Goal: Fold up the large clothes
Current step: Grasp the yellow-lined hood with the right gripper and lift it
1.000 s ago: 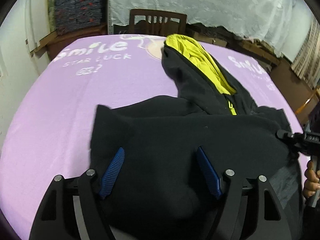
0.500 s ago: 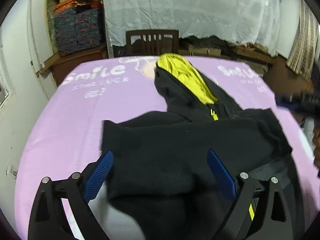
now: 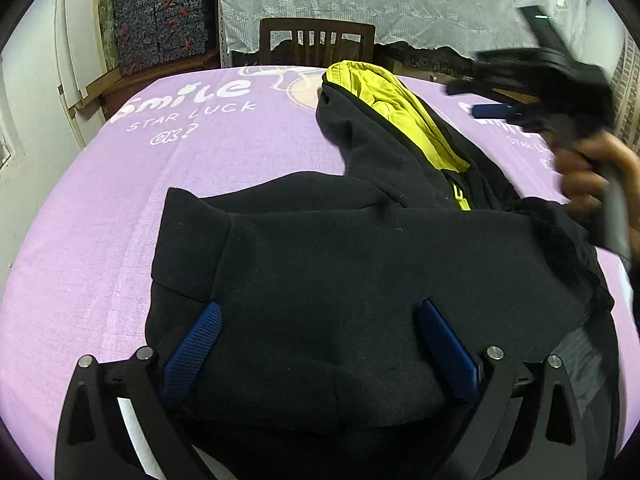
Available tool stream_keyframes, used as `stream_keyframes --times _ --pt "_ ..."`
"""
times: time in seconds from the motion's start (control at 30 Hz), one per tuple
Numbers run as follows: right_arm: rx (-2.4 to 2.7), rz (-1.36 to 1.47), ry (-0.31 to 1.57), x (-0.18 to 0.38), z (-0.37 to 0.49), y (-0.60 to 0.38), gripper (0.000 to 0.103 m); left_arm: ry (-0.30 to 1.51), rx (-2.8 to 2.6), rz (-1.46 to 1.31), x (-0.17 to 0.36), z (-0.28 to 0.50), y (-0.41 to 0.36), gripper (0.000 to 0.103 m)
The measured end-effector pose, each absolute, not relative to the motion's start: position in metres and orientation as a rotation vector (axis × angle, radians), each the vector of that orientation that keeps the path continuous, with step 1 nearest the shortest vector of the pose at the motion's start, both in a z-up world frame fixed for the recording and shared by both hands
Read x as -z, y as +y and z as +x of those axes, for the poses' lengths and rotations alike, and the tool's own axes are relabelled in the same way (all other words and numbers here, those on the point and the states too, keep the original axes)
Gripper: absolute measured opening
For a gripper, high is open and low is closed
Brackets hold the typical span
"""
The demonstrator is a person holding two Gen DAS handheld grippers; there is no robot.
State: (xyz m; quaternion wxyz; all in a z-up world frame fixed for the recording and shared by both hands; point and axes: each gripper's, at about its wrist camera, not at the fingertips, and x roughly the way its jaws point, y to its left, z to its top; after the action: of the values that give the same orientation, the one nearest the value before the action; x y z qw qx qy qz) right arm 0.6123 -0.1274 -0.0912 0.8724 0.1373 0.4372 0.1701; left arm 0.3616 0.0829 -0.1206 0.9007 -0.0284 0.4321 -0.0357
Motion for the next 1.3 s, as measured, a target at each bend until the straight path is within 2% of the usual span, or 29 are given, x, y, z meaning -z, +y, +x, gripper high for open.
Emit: stream_keyframes --times 0.03,0.07,0.27,0.3,0.43,0.47,0.5,0.53,0.6,0.83,1.1,1.3 --pt "-0.350 0.288 0.914 0.094 0.622 -0.123 0.063 0.893 0.076 -0.063 0.121 0.361 0.084 0.100" --pt "-0.339 0.290 0.908 0.096 0.635 -0.119 0.065 0.892 0.076 -0.065 0.121 0.361 0.084 0.100" --pt "-0.304 0.267 0.918 0.112 0.689 -0.100 0.070 0.896 0.050 -0.058 0.121 0.363 0.080 0.100" --pt "-0.306 0.256 0.929 0.117 0.697 -0.097 0.073 0.897 0.046 -0.058 0.121 0.363 0.079 0.100" --pt "-0.288 0.228 0.932 0.129 0.709 -0.090 0.073 0.900 0.047 -0.063 0.122 0.364 0.079 0.100" --pt "-0.287 0.203 0.936 0.134 0.711 -0.087 0.069 0.900 0.047 -0.062 0.122 0.364 0.079 0.100" --pt "-0.288 0.186 0.928 0.134 0.711 -0.085 0.051 0.900 0.047 -0.061 0.121 0.363 0.080 0.100" --pt "-0.312 0.178 0.926 0.134 0.710 -0.082 0.028 0.900 0.046 -0.060 0.121 0.363 0.080 0.100" --pt "-0.324 0.160 0.918 0.126 0.706 -0.079 0.015 0.900 0.048 -0.062 0.121 0.363 0.080 0.100" --pt "-0.404 0.122 0.781 0.063 0.650 -0.076 0.013 0.898 0.055 -0.070 0.121 0.360 0.082 0.100" --pt "-0.485 -0.001 0.633 0.002 0.513 -0.090 0.013 0.877 0.106 -0.134 0.116 0.355 0.097 0.100" --pt "-0.501 -0.090 0.591 0.012 0.398 -0.121 0.013 0.829 0.075 -0.236 0.096 0.335 0.125 0.100"
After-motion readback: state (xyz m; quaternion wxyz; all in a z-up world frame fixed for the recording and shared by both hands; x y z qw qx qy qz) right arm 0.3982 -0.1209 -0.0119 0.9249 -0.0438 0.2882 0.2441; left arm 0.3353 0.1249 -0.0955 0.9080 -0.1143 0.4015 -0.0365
